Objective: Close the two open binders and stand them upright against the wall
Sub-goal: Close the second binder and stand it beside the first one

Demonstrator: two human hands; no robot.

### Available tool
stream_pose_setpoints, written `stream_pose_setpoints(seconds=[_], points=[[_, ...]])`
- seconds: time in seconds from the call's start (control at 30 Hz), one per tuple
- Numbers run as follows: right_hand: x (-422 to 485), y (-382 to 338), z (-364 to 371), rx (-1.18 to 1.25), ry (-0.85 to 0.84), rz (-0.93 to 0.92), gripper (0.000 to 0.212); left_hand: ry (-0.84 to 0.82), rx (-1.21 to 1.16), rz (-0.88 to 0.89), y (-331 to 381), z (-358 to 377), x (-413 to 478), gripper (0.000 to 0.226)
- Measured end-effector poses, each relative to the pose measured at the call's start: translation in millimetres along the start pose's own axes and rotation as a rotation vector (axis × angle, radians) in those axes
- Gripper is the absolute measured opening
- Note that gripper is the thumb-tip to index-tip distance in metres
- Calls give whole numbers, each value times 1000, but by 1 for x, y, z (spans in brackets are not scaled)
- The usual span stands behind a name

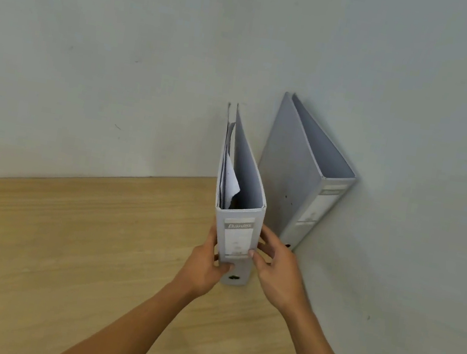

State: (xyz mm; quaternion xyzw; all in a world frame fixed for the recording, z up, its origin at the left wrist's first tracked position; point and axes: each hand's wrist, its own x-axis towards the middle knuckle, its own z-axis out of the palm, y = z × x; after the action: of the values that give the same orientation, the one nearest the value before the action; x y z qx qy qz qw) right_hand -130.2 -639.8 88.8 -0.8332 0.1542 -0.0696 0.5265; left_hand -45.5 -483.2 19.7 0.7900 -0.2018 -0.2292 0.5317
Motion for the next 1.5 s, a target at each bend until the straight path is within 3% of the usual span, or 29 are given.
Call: stream_pose_setpoints(seconds=[0.23,0.53,0.77,1.5], points=[[8,19,-13,17,272,87,43,-128,154,24,47,11,33,118],[37,22,-22,223,492,285,17,-170,172,-22,68,27,75,116],[50,27,-27,237,495,351,31,-177,201,-66,69,36,95,115],[59,25,-25,265,465,390,28,-159,306,-172,63,33,110,108]])
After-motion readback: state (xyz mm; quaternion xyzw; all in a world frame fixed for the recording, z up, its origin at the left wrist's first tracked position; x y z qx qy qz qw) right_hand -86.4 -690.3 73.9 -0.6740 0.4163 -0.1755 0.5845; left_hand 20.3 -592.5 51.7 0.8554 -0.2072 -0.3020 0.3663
